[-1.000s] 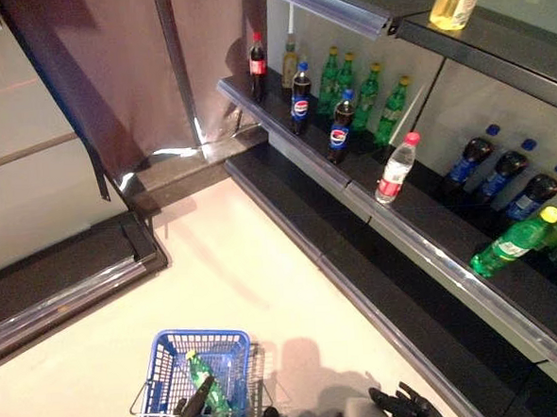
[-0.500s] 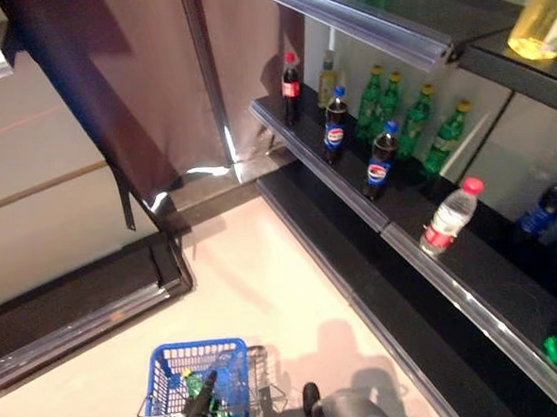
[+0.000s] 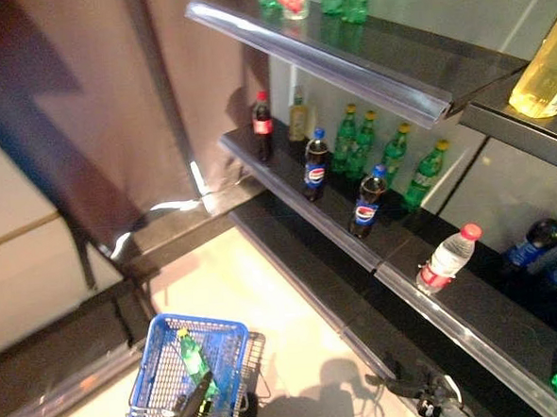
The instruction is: Pick up the drink and place into the basket.
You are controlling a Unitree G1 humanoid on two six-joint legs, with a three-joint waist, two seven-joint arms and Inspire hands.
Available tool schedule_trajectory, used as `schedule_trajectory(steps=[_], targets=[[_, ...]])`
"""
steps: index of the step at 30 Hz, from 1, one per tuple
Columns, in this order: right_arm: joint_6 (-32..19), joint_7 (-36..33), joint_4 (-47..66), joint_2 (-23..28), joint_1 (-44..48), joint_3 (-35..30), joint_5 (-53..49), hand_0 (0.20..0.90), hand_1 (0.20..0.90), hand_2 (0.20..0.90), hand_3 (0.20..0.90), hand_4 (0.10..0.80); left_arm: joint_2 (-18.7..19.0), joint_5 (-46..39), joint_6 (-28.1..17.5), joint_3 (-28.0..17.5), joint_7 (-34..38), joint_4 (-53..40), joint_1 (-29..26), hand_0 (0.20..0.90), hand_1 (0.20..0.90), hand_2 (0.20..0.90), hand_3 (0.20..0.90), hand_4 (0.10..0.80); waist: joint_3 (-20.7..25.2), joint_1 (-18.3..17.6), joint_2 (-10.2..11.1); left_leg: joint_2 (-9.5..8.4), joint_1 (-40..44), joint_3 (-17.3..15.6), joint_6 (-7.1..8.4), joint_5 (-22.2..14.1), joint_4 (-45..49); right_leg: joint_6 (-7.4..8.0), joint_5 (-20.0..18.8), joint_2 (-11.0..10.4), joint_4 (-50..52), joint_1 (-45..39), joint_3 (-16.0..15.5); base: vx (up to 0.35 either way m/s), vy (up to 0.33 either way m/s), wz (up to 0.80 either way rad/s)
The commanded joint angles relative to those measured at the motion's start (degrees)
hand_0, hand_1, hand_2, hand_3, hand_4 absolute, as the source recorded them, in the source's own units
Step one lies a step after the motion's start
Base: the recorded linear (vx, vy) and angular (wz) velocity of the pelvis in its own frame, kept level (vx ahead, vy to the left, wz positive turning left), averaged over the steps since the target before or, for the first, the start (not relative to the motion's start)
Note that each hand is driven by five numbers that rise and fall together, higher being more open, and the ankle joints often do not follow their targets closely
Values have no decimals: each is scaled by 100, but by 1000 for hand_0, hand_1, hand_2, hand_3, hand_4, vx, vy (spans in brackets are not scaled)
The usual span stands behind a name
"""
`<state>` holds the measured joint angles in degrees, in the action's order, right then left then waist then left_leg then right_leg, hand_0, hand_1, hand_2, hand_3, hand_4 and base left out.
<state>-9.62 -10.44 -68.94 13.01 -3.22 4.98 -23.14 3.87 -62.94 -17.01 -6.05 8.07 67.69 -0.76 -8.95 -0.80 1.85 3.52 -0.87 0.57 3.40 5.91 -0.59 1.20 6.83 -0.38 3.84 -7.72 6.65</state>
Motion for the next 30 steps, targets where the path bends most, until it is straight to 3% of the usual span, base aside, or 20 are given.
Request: schedule_trajectory(steps=[1,2,4,6,10,14,20,23,30], targets=[[32,-89,400,-76,-453,89,233,900,900,900,900,800,619,728,-547,5,-10,-923,279,300,300,300,200,100,-188,142,74,-180,-411,-311,-190,-921,1277,619,-531,-1195,552,328,-947,96,318,-36],[8,-130,623,-83,-482,248,427,900,900,900,900,800,717,693,-479,6,59,-1144,379,300,300,300,200,100,-220,188,-2,-132,-220,-533,-195,-941,1181,607,-559,-1208,777,544,-1341,39,280,-72],[56,-218,934,-90,-427,449,305,900,900,900,900,800,857,662,-475,66,-49,-1212,465,300,300,300,200,100,-234,216,-77,-94,-44,-842,-216,-949,985,578,-458,-1088,841,760,-1694,-54,191,-152],[43,-153,1079,-107,-402,468,154,900,900,900,900,800,889,707,-510,91,-83,-1232,488,300,300,300,200,100,-227,237,-72,-144,-7,-954,-238,-961,927,572,-474,-1038,757,780,-1771,-61,83,-123],[-49,-64,1359,-100,-357,794,466,900,900,900,900,800,832,639,-524,202,-27,-1274,494,300,300,300,200,100,-152,228,-32,-318,-21,-878,-329,-986,897,438,-355,-787,699,736,-1578,-52,-36,-19],[179,152,1557,15,-233,1096,805,900,900,900,900,800,591,280,-578,327,-74,-1261,476,300,300,300,200,100,-126,307,90,-334,-125,-821,-171,-959,1004,339,-536,-658,41,486,-1596,-86,-154,-6],[274,885,2397,405,-192,1667,1003,900,900,900,900,800,407,345,-507,379,-12,-1338,756,300,300,300,200,100,-200,615,263,-442,-343,331,-130,-895,1130,325,-707,-527,-252,428,-1201,-40,-71,-22],[190,1222,3266,631,-298,1902,1163,900,900,900,900,800,448,486,-396,392,131,-1346,777,300,300,300,200,100,-159,557,241,-289,-100,145,-77,-664,546,365,-666,-494,-206,465,-1339,-7,51,-12],[127,1361,5448,1416,-498,2200,1535,900,900,900,900,800,762,557,-240,356,94,-1395,939,300,300,300,200,100,-49,508,318,-303,161,-38,-57,-770,456,507,-672,-676,-214,333,-1530,57,79,4]])
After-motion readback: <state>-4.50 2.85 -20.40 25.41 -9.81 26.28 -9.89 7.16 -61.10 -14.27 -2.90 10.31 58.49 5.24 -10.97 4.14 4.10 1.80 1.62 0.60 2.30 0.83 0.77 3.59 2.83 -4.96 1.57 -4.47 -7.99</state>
